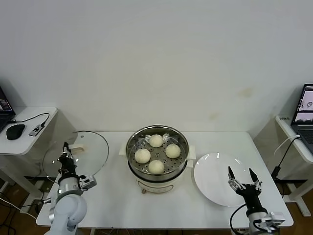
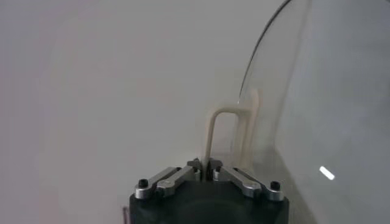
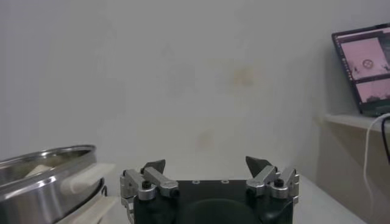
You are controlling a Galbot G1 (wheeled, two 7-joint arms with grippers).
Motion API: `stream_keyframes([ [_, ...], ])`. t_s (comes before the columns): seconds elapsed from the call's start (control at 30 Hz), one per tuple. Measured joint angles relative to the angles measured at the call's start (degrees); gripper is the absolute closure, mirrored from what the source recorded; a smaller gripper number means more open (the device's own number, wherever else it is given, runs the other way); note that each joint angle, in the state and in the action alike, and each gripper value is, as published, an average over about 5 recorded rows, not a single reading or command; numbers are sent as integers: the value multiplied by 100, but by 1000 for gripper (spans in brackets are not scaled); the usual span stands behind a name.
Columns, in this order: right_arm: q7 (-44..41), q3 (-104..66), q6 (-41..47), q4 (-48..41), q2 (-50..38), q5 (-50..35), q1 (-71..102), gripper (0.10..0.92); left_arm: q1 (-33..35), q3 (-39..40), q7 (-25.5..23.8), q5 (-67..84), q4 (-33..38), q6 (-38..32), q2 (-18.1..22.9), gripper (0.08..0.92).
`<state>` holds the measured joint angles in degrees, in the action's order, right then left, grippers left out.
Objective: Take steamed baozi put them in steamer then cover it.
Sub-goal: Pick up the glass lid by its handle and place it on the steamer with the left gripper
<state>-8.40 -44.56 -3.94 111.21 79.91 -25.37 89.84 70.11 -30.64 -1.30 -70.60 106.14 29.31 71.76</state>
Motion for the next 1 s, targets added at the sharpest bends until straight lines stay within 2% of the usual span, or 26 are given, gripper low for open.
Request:
stream_keyframes([
  [0.27, 33, -55, 37, -30, 102, 116, -70, 203, -123, 414, -665, -351, 687, 645, 51, 856],
  [0.5, 29, -170, 60, 5, 218, 286, -56, 203, -385, 1152, -1119, -988, 883, 1060, 269, 856],
  [1.0, 12, -229, 37, -139, 410, 574, -163, 203, -1267, 2693, -1766, -1991, 551, 1289, 1274, 856],
])
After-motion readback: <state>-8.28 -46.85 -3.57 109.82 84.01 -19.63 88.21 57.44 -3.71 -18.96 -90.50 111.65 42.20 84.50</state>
